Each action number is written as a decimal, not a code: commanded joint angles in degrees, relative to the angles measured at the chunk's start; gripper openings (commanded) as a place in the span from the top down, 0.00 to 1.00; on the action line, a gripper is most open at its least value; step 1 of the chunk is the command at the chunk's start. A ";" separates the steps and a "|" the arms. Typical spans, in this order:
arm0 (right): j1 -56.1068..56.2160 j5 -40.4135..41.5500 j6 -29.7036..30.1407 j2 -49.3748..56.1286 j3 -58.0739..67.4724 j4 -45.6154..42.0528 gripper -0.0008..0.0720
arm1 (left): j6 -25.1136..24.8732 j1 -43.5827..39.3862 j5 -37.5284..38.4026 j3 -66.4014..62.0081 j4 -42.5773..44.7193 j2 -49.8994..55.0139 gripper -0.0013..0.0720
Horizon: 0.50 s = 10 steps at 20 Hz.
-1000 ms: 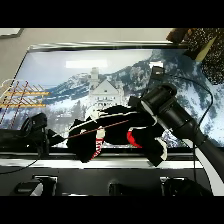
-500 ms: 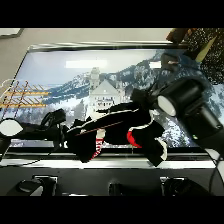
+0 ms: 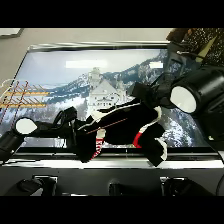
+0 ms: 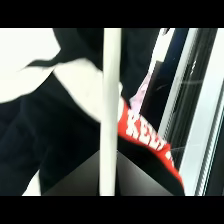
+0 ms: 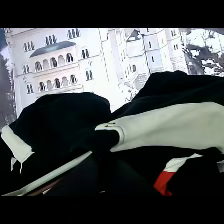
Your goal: Fold the clothes and pants, and hang the long-sleeved shirts on hangers.
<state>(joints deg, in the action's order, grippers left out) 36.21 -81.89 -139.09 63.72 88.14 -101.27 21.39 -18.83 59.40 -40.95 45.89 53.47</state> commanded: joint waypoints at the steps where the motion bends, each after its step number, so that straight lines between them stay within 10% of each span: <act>1: 0.04 -0.42 1.40 1.90 0.22 2.95 0.93 | -0.39 -2.99 -3.93 -0.02 -2.73 1.51 0.93; 10: 0.07 2.56 3.10 2.82 0.24 9.68 0.93 | -0.39 -5.11 -5.03 -2.16 -5.44 7.02 0.93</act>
<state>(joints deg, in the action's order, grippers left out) 36.21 -80.14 -137.08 66.41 88.33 -94.78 21.02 -23.14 54.81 -41.95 41.56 58.63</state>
